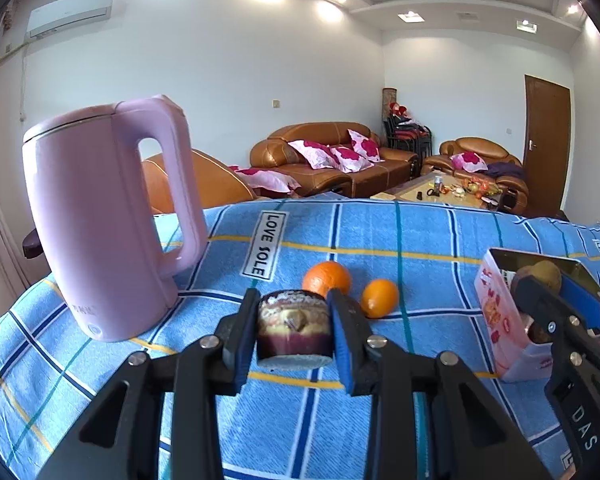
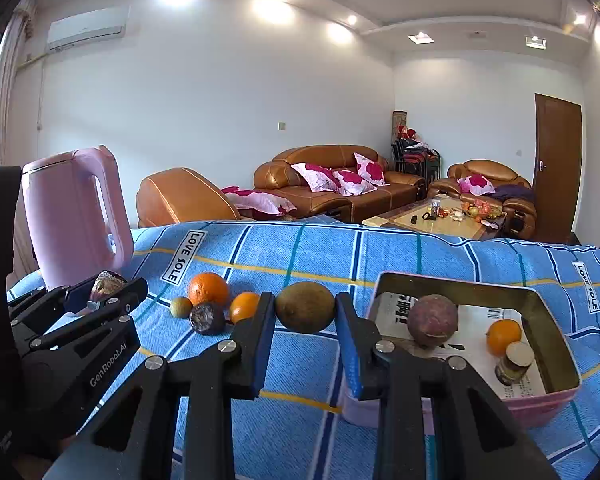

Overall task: Organize fruits
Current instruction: 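Carry the kiwi and the cylinder over the pink tin with both tools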

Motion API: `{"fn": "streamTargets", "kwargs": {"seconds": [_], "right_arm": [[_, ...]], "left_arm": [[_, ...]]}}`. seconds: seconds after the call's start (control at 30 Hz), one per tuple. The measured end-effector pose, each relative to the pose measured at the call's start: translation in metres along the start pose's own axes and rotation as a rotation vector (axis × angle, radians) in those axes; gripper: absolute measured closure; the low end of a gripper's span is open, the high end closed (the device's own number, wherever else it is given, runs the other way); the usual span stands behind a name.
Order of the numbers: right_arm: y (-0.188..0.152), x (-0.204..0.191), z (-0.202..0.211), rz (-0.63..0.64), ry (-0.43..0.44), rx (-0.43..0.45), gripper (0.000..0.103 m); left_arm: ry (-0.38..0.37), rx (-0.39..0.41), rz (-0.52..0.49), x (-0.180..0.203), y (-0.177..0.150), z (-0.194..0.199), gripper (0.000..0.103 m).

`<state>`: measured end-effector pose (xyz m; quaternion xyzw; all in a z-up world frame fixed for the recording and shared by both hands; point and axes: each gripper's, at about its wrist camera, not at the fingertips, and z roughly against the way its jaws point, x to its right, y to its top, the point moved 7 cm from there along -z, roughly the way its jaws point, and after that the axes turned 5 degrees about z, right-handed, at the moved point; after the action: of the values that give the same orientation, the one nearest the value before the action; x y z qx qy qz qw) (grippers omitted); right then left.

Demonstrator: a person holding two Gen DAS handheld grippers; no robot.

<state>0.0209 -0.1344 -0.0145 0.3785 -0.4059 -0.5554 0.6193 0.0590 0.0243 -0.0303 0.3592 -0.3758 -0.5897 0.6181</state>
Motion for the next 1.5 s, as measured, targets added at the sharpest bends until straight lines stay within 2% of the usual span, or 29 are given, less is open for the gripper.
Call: {"fn": "streamTargets", "kwargs": {"seconds": [0.47,0.67,0.97,1.3,1.4,1.5], "right_arm": [[-0.01,0.036,0.017,0.005,-0.018,-0.008,0.071],[-0.014,0.056,0.025,0.007,-0.036,-0.007,0.071],[-0.019,0.111,0.028,-0.037,-0.126,-0.022,0.071],[-0.02,0.175,0.032,-0.091,-0.25,-0.027,0.071],[-0.017,0.19,0.032,-0.087,-0.293,-0.021,0.071],[-0.017,0.203,0.031,-0.123,-0.299,-0.029,0.071]], "left_arm": [[-0.05,-0.041,-0.021,0.037,-0.011,0.008,0.068],[-0.101,-0.057,-0.005,0.054,-0.014,0.011,0.068],[-0.171,-0.064,-0.045,0.094,-0.012,0.012,0.068],[-0.274,-0.038,-0.094,0.157,-0.001,0.016,0.068],[-0.305,-0.05,-0.096,0.177,-0.002,0.012,0.068],[-0.327,-0.071,-0.096,0.194,-0.006,0.007,0.068]]}}
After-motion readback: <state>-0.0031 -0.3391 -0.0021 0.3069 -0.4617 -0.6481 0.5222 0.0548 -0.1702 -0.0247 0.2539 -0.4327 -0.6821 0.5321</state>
